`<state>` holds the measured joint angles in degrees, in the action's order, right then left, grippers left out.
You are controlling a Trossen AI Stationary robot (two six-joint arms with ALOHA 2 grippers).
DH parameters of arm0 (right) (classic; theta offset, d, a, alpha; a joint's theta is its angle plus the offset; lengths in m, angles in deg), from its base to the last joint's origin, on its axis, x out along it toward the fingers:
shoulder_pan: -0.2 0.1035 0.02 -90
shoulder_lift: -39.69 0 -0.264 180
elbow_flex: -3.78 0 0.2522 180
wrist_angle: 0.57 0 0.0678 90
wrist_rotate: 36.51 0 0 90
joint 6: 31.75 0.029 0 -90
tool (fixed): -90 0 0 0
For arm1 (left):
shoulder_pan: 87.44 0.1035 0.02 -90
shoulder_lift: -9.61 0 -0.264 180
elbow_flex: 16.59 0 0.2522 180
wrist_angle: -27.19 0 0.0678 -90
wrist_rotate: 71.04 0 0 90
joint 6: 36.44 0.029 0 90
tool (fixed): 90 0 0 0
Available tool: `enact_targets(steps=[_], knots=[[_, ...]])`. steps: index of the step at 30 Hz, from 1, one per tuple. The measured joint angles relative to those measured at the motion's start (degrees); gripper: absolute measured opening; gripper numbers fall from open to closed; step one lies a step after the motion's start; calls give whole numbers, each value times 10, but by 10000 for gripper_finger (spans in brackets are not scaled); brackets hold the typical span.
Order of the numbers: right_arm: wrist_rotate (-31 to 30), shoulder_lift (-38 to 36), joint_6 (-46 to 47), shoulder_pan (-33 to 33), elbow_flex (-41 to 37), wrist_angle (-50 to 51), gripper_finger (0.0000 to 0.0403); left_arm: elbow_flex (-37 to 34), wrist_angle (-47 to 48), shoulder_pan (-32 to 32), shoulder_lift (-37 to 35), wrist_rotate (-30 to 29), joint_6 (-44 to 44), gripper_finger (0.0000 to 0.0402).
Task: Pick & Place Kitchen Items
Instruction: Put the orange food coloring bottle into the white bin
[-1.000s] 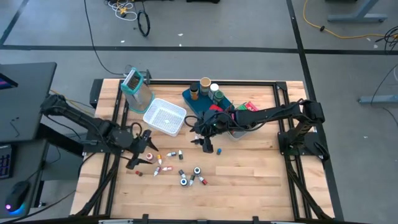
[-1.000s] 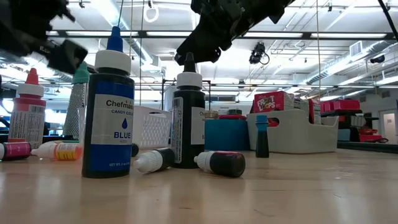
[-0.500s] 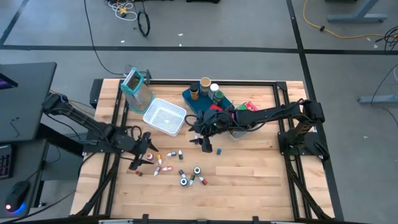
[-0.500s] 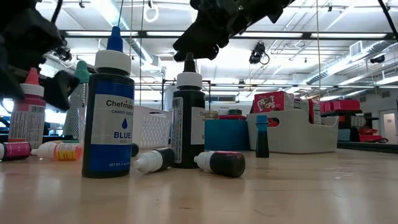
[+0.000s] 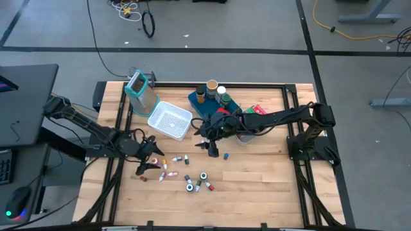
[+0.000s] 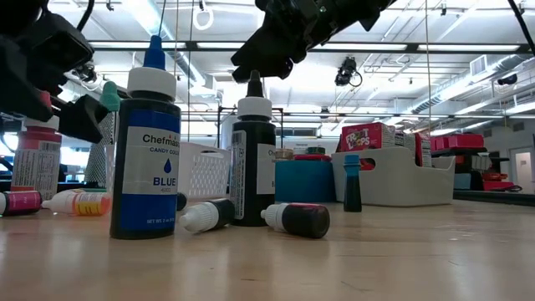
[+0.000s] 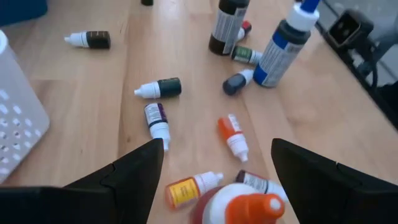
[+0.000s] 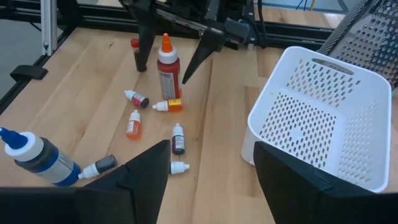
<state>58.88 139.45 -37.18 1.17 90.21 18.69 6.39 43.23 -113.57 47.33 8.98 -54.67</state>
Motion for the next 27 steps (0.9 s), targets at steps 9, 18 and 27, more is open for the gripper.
enact_targets(steps=[9,18,27], knots=[[0,0,0,0,0,-2,240,0,-3,0,4,-3,-79,303],[0,0,0,0,0,-4,240,0,-2,0,23,9,-110,243],[0,0,0,0,0,-4,240,1,-7,0,75,-38,-49,148]])
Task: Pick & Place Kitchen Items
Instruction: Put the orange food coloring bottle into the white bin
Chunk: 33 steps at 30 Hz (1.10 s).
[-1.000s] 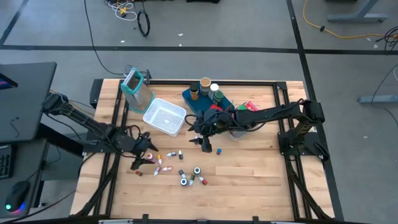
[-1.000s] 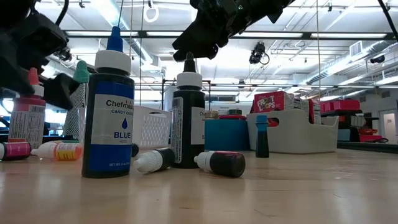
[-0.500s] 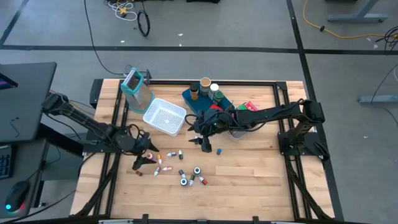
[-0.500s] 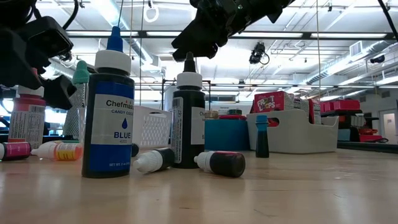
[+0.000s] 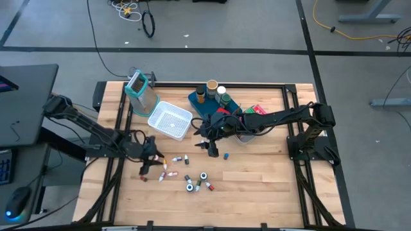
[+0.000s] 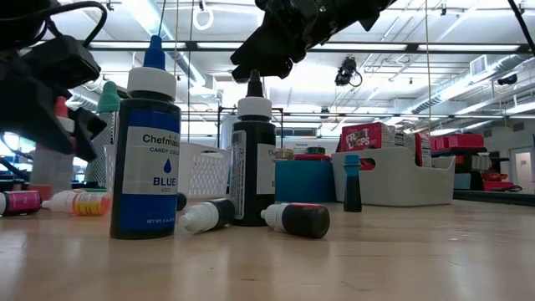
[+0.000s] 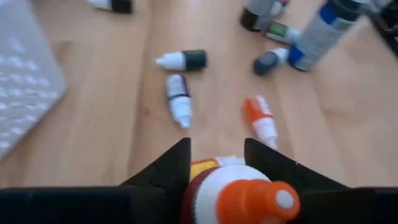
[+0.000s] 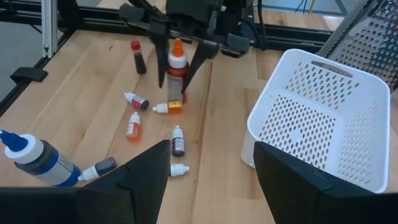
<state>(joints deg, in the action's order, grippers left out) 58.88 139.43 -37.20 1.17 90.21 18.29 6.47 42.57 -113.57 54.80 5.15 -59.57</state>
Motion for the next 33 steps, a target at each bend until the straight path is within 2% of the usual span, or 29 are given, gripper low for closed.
enact_targets(steps=[4,9,14,18,21,27,33], knots=[[0,0,0,0,0,0,240,0,-15,0,9,-53,-18,139],[0,0,0,0,0,-11,240,31,-26,0,8,-166,-37,139],[0,0,0,0,0,-39,240,93,-24,26,8,-308,19,139],[0,0,0,0,0,-54,240,137,-25,78,8,-384,55,143],[0,0,0,0,0,-58,240,152,-27,135,8,-393,38,146],[0,0,-6,0,0,-59,240,132,-20,253,23,-349,-25,138],[0,0,-31,0,0,-60,240,101,-26,345,74,-310,-77,140]])
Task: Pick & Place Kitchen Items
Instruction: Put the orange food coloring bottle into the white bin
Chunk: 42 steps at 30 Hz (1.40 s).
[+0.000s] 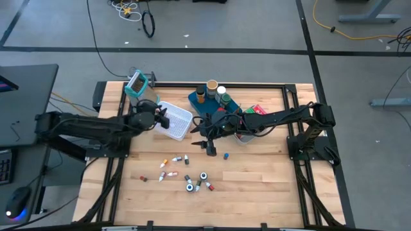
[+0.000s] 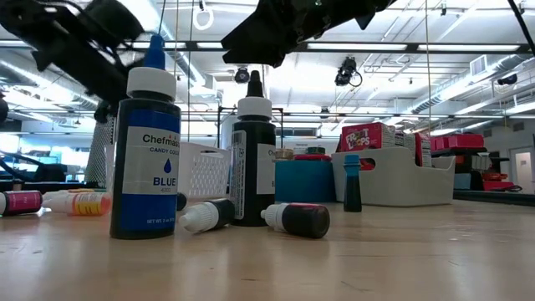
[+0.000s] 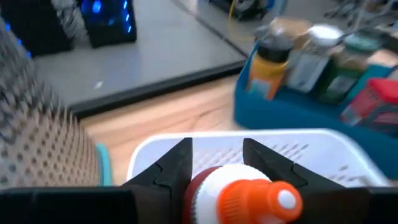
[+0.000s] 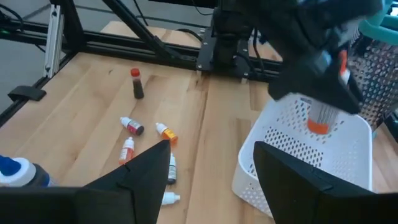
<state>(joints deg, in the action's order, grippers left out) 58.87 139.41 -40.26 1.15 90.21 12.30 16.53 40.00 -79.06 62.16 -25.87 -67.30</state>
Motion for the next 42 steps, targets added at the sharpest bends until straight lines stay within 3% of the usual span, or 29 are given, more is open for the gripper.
enact_targets(steps=[4,11,19,26,32,37,42], knots=[[-34,0,-10,0,0,0,240,-7,-14,37,44,21,-4,145],[-134,0,-7,0,0,-5,240,-18,-116,76,135,57,-1,141],[-182,-1,41,-2,0,-35,240,-18,-170,103,216,76,-21,171],[-173,5,5,-1,0,-20,240,-18,-170,110,226,80,-6,173],[-96,14,6,1,0,-11,240,-11,-167,110,226,74,34,202],[-58,16,38,20,0,31,240,12,-166,109,214,69,76,231],[-60,16,82,47,0,83,240,25,-166,109,195,62,105,249]])
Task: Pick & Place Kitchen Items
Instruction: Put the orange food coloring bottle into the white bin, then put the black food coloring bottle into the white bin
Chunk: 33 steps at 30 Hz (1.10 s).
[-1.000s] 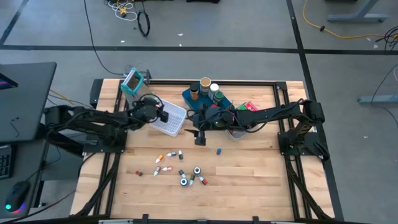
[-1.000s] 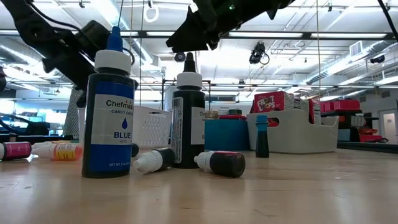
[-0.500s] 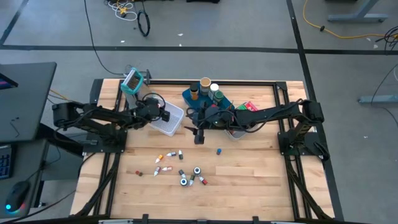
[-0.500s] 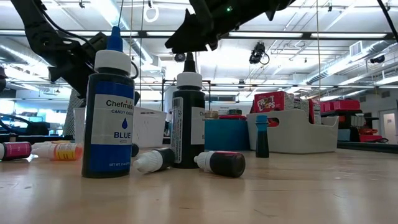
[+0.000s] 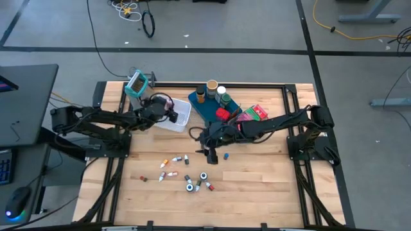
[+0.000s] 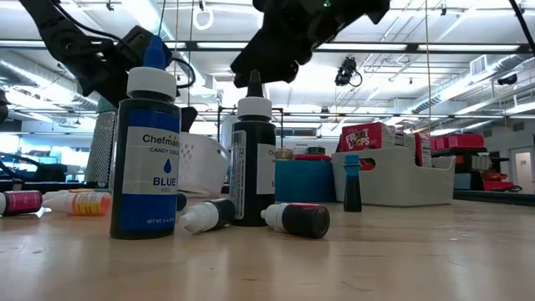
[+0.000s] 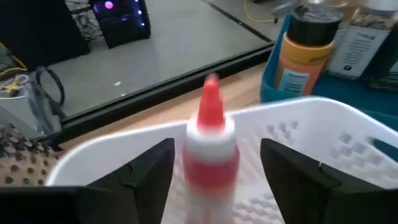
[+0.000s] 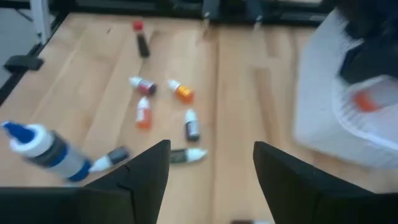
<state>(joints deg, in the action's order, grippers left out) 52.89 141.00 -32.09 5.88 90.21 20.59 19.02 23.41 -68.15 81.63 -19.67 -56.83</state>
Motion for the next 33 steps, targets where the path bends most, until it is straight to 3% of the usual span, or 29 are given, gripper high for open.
enact_targets(steps=[11,17,23,27,33], knots=[[-4,0,14,35,0,12,240,0,78,0,-2,12,-60,252],[14,0,12,53,0,17,240,8,68,-1,-21,34,-15,252],[55,0,14,72,-9,14,240,33,66,-15,-94,88,49,252],[62,0,27,85,-51,-47,240,40,66,-40,-158,155,74,252],[63,0,61,94,-147,-240,240,40,65,-102,-214,336,79,252]])
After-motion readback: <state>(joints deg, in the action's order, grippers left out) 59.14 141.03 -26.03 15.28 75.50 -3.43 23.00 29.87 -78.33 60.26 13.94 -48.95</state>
